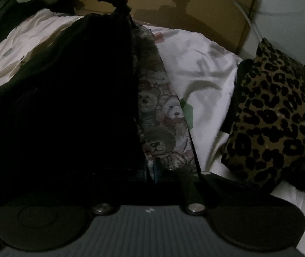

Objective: Fold clothes

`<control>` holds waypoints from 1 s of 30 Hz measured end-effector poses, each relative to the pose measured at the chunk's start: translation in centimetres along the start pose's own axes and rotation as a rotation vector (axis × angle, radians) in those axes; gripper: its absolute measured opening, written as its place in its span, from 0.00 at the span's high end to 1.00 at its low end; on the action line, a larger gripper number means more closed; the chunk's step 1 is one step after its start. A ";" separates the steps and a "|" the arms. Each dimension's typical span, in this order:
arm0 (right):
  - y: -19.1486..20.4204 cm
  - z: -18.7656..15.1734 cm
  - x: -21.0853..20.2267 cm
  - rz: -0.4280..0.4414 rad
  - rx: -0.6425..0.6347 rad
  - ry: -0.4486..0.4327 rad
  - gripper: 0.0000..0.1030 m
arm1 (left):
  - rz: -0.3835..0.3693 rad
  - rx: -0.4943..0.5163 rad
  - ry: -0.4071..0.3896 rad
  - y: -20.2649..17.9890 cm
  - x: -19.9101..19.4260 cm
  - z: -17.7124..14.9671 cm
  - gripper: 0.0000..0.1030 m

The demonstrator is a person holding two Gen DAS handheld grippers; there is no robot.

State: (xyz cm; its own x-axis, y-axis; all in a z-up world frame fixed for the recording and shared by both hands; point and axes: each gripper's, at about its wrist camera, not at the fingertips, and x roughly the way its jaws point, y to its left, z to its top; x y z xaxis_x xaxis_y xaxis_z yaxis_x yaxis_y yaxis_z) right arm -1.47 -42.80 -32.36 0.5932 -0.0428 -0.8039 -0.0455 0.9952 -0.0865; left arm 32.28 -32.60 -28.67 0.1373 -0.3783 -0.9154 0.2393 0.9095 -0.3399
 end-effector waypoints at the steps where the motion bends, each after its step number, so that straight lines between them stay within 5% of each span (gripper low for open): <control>1: 0.0 0.0 -0.1 -0.003 0.006 -0.004 0.98 | 0.001 0.002 -0.002 0.0 0.0 0.0 0.95; 11: -2.9 -0.7 -1.3 -0.004 0.215 -0.031 0.99 | 0.007 0.001 -0.025 0.0 -1.2 0.1 0.95; 30: -4.6 -0.9 -1.6 -0.018 0.337 -0.052 0.99 | -0.002 -0.008 -0.035 -0.1 0.1 0.4 0.95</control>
State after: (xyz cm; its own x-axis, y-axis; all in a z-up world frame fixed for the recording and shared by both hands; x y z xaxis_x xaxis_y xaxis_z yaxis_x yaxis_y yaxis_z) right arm -2.95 -47.36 -31.23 0.6318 -0.0645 -0.7724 0.2284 0.9678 0.1061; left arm 32.70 -32.76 -28.65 0.1700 -0.3859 -0.9067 0.2315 0.9100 -0.3439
